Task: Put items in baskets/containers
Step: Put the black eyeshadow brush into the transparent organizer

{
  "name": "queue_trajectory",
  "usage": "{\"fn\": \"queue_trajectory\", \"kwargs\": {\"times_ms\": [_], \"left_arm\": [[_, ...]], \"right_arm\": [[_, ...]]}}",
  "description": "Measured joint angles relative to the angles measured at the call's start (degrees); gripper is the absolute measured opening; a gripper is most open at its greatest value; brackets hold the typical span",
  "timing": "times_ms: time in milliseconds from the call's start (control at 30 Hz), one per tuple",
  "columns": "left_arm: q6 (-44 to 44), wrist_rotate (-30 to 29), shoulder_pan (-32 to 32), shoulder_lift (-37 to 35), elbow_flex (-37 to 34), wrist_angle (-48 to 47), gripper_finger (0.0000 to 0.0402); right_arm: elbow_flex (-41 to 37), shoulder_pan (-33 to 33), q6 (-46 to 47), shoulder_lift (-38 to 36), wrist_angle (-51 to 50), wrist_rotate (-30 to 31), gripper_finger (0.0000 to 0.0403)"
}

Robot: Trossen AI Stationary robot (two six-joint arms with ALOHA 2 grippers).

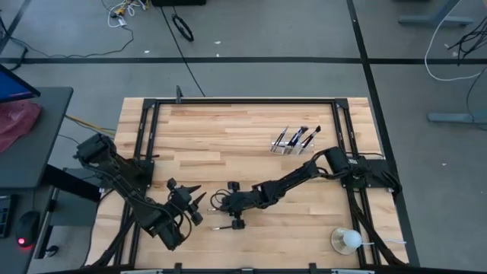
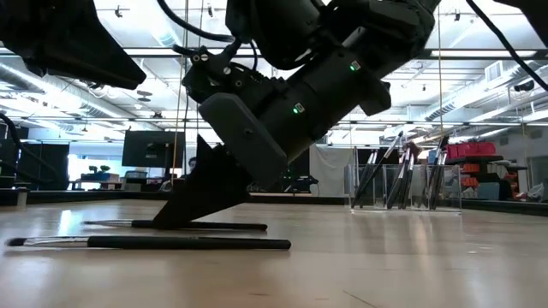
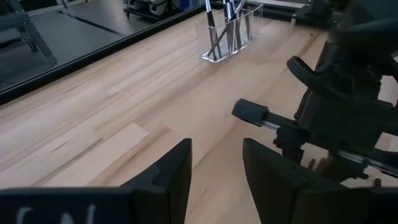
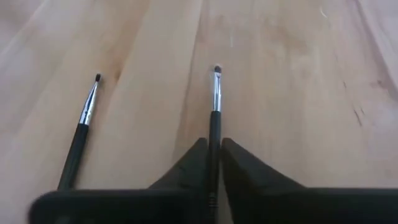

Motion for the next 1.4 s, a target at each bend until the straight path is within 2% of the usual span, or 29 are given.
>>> {"fn": "queue_trajectory", "kwargs": {"times_ms": [133,233,300,500,600,700,867,1000,1133,1267,1400], "left_arm": [[0.00,0.00,0.00,0.04,0.00,0.36,0.0149],[0.00,0.06,-0.07,0.04,0.00,0.64,0.0149],[0.00,0.68,-0.04,0.04,0.00,0.76,0.0149],[1.07,0.26,-0.37,0.07,0.00,2.64,0.0149],[6.52,-1.98,-0.37,0.35,-0.04,7.68,0.0149],[15.30,-4.19,0.37,0.52,-2.15,18.08,0.0149],[33.80,-1.36,3.99,2.22,-8.89,45.33,0.0151],[51.14,3.92,7.91,6.60,-12.38,69.25,0.0168],[68.83,12.80,12.04,11.73,-12.57,92.20,0.0200],[80.10,20.06,15.54,16.19,-12.38,112.11,0.0225],[88.41,25.26,17.20,18.30,-12.22,124.78,0.0227]], "right_arm": [[0.07,-1.16,-2.14,-0.11,-3.52,-0.26,0.0013],[-0.70,-2.02,-3.21,-0.31,-5.27,0.34,0.0009],[-2.57,-2.14,-2.96,-0.85,-3.72,3.31,0.0010],[-15.43,-1.90,1.85,-7.18,5.81,11.52,0.0004],[-23.59,-1.02,5.11,-13.07,10.39,13.65,0.0003],[-31.21,-0.13,7.41,-19.31,15.54,13.82,0.0003],[-41.39,2.23,8.27,-28.32,31.66,14.04,0.0004],[-46.28,4.77,6.53,-31.81,46.84,13.52,0.0004],[-48.22,7.00,4.36,-31.85,56.81,10.78,0.0005],[-47.75,9.10,2.66,-31.93,59.47,10.08,0.0005],[-47.58,10.71,1.95,-31.93,59.84,10.05,0.0005]]}}
